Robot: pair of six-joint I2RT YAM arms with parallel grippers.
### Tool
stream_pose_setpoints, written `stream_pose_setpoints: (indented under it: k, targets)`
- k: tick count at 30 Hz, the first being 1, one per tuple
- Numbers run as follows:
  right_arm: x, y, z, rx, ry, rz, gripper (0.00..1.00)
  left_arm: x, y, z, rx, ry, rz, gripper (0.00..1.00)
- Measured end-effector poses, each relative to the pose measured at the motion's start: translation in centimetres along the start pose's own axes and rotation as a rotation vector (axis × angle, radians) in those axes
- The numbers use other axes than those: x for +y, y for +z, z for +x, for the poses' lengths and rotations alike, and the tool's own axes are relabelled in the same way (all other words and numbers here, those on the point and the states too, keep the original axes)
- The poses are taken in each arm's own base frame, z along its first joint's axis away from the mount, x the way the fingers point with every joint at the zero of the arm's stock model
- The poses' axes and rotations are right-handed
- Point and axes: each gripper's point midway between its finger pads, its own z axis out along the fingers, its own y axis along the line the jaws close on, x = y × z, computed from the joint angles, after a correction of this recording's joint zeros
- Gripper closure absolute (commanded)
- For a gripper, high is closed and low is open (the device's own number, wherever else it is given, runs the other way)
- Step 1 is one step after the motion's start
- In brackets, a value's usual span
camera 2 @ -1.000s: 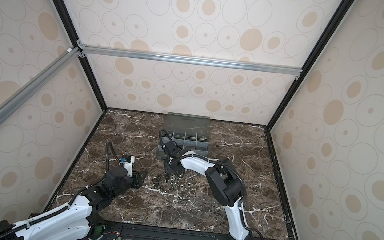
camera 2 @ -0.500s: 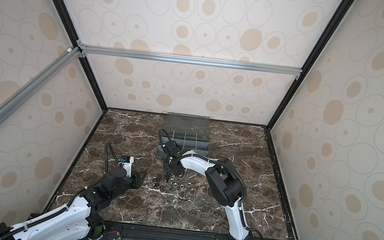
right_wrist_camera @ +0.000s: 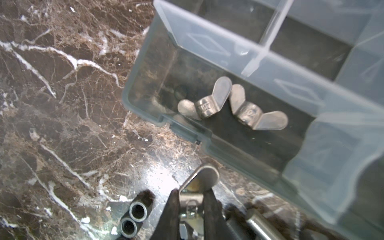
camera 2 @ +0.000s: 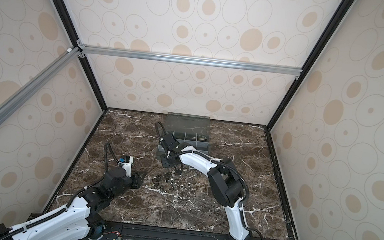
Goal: Sort the screws and nuts into containers
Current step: Pick up the nut from the center of the table, then place the nut into the container.
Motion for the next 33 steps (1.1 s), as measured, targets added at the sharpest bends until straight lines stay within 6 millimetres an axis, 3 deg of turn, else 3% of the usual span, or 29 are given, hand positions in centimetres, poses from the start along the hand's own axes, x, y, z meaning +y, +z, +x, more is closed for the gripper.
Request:
stream_pose_setpoints:
  k: [6,11,26,33]
  targets:
    - [-0.2,-1.8,-2.4,-0.046,-0.093,0.044,0.91,-0.2,-0.3,-0.4,-0.017,-0.007,0.012,0.55]
    - [-0.5,-1.9,-2.6,-0.040,-0.151,0.068,0.92,-0.2,-0.3,-0.3,-0.014,-0.008,0.010,0.55]
    - [-2.1,0.8,-3.3,0.006,-0.342,0.186,0.92,0.2,-0.3,0.1,-0.004,-0.019,0.003,0.55]
    - [-2.2,0.5,-4.2,-0.012,-0.359,0.209,0.75,0.3,-0.2,0.4,0.002,-0.021,-0.002,0.55]
